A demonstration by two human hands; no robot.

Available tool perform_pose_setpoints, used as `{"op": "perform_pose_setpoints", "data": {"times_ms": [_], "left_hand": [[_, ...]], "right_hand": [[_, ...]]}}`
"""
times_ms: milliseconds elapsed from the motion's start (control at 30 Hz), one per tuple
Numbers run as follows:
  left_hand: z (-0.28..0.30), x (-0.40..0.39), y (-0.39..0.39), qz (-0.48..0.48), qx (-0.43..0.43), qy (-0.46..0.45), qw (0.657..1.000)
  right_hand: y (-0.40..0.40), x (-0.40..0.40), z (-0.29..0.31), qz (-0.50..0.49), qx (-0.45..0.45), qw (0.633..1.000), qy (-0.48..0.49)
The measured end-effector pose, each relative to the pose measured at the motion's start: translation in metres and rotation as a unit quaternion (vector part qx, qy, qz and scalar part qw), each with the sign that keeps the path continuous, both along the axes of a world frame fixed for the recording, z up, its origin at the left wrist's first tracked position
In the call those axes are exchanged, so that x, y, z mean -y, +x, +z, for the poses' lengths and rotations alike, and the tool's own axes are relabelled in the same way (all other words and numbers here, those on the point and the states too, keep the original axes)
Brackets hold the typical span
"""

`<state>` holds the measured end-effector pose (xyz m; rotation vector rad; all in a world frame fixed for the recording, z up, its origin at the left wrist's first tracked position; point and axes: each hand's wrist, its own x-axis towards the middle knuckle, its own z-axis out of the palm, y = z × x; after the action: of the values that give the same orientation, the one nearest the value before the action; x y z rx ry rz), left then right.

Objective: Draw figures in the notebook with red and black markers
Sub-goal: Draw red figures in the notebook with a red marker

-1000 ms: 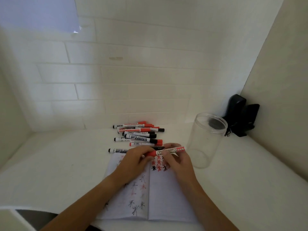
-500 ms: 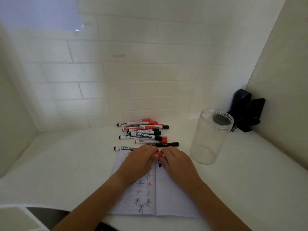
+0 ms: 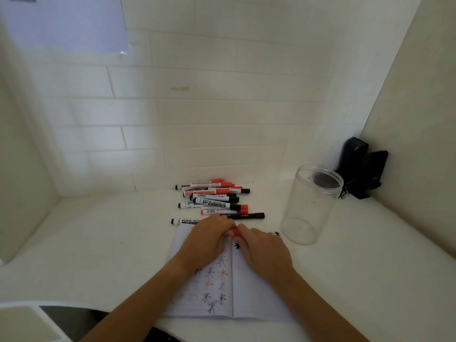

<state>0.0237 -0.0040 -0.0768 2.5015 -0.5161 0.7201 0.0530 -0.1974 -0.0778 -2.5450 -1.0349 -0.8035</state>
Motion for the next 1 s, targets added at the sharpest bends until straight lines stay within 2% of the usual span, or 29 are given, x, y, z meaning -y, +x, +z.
{"op": "perform_pose_setpoints", "data": {"times_ms": [167,300,433,567,700,867,1000], "left_hand": [[0.001,0.001,0.0,0.015,0.022,-0.005,1.0],[-0.001,-0.002,0.005,0.07,0.016,-0.009,0.997],[-0.002,-0.001,0.015,0.094,0.008,0.026,0.995],[0.006,0.005,0.025,0.114,-0.035,0.03,0.992],[0.006,0.004,0.021,0.133,-0.065,-0.017,0.989],[0.005,-0.004,0.003,0.073,-0.026,0.031,0.997],[0.006,-0.007,-0.004,0.041,-0.054,0.054,0.996]], "right_hand": [[0.001,0.001,0.0,-0.025,-0.017,0.999,0.013],[-0.002,0.002,0.005,-0.069,-0.096,0.99,0.072],[-0.007,0.01,0.012,-0.057,-0.162,0.977,0.125],[-0.001,0.02,0.008,-0.008,-0.126,0.977,0.169],[0.002,0.025,0.01,0.026,-0.115,0.971,0.21],[-0.002,0.027,0.019,0.07,-0.205,0.917,0.336],[-0.003,0.03,0.022,0.086,-0.316,0.845,0.423]]}}
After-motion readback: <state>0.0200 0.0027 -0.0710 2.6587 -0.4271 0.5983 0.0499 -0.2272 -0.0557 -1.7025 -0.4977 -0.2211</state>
